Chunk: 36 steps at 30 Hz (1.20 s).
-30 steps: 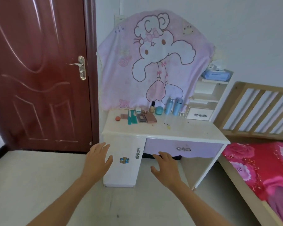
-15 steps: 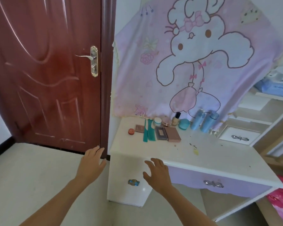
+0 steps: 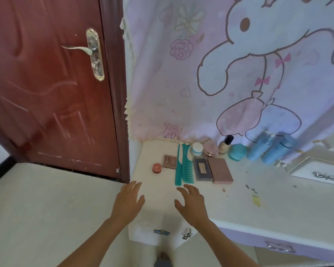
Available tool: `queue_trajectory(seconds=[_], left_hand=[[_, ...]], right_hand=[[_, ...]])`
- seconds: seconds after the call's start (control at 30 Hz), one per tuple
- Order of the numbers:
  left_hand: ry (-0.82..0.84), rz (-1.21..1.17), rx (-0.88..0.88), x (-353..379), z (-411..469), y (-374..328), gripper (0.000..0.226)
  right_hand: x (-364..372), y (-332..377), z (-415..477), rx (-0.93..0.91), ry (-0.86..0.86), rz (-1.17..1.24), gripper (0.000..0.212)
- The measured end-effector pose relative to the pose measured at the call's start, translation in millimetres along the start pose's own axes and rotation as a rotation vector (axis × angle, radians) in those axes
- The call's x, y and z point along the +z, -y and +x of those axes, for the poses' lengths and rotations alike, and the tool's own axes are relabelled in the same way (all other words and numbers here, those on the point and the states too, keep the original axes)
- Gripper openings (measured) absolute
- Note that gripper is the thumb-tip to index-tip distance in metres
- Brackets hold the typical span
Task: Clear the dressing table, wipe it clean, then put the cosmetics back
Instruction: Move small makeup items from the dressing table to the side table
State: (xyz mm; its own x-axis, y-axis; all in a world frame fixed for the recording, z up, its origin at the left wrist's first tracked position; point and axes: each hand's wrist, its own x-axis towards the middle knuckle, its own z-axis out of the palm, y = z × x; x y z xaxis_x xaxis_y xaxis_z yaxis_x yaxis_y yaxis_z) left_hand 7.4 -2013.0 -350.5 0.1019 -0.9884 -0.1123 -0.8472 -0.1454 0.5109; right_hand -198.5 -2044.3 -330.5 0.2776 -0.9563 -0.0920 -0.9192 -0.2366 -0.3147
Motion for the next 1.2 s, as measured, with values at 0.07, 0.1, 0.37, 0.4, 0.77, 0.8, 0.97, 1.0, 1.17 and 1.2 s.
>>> queue_trajectory(seconds=[0.07, 0.1, 0.37, 0.4, 0.77, 0.8, 0.97, 1.0, 1.17, 1.2], left_hand=[[-0.007, 0.007, -0.034, 7, 17, -5, 0.052], [-0.013, 0.013, -0.053, 9, 26, -8, 0.052], [-0.046, 0.01, -0.186, 23, 87, -40, 0.053], [-0.046, -0.003, -0.201, 25, 91, -43, 0.055], [0.05, 0.138, -0.18, 40, 133, -49, 0.066], [0.02, 0.17, -0.112, 40, 137, -46, 0.065], [0.088, 0.305, -0.045, 42, 149, -28, 0.058], [0.085, 0.328, -0.037, 38, 147, -28, 0.058], [-0.071, 0.25, -0.109, 21, 130, -16, 0.059], [-0.118, 0.232, -0.146, 15, 121, -14, 0.059]], right_hand=[[0, -7, 25, -0.024, -0.014, -0.015, 0.046], [1, -11, 37, -0.048, -0.039, -0.009, 0.044], [-3, -50, 102, -0.218, -0.043, -0.031, 0.049], [-3, -52, 109, -0.243, -0.037, -0.049, 0.047], [7, -30, 176, -0.33, 0.254, -0.143, 0.057], [8, -29, 182, -0.332, 0.262, -0.165, 0.056], [12, -29, 201, -0.358, 0.309, -0.209, 0.051], [12, -29, 202, -0.37, 0.309, -0.207, 0.051], [11, -14, 204, -0.485, 0.253, -0.111, 0.056], [11, -6, 204, -0.527, 0.248, -0.091, 0.057]])
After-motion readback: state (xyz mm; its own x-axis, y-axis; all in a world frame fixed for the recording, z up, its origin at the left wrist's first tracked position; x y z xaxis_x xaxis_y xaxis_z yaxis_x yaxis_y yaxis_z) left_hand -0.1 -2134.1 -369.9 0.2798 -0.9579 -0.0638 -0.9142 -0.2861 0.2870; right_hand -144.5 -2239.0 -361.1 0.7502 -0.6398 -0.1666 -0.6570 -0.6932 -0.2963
